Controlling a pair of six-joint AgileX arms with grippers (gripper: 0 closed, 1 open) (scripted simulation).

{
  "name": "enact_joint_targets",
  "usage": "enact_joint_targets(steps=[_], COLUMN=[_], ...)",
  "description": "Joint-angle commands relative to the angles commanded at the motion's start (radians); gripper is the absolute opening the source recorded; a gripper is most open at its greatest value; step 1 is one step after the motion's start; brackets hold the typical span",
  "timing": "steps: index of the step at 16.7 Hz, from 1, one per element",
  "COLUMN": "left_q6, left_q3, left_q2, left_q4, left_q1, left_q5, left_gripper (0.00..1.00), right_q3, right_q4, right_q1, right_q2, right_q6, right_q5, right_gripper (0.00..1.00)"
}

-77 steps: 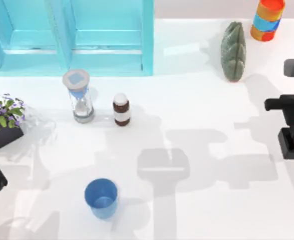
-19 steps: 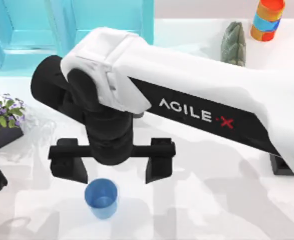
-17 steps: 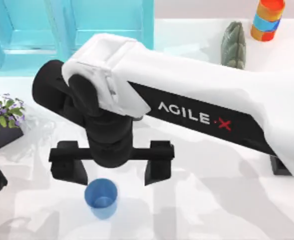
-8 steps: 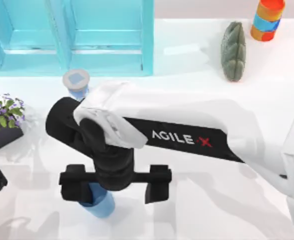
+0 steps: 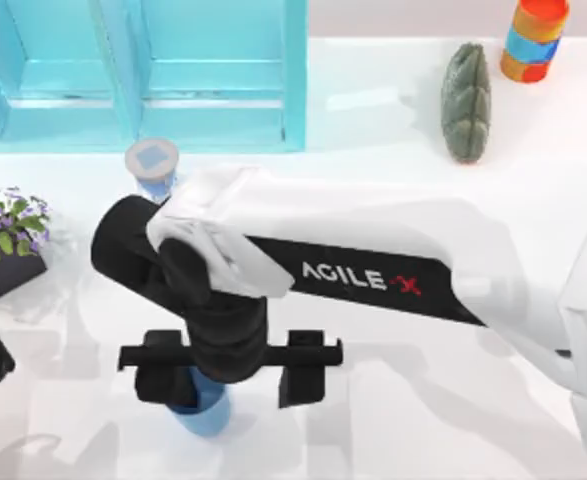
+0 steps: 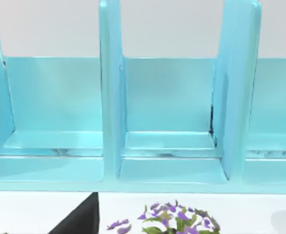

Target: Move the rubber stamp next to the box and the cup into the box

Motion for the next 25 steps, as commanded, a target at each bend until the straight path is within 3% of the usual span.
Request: enact_joint_targets(steps=[8,19,25], left_q6=[0.0,0.0,0.0], left_q3=[0.0,0.0,0.0], left_q2=[0.0,0.0,0.0], left_q4=[0.0,0.0,0.0], left_q1=[0.0,0.0,0.0], left_q5=[0.0,0.0,0.0], left_gripper=[1.0,1.0,1.0], right_q3=[0.0,-0.013,-0.13], right_q4=[0.0,-0.014,-0.111], right_q1=[0.0,-0.01,-0.092], right_q2=[0.0,-0.017,-0.28], right_q6=[0.0,-0.014,-0.083], right_q5=[0.0,0.0,-0.002], right_gripper=[0.02,0.0,0.0])
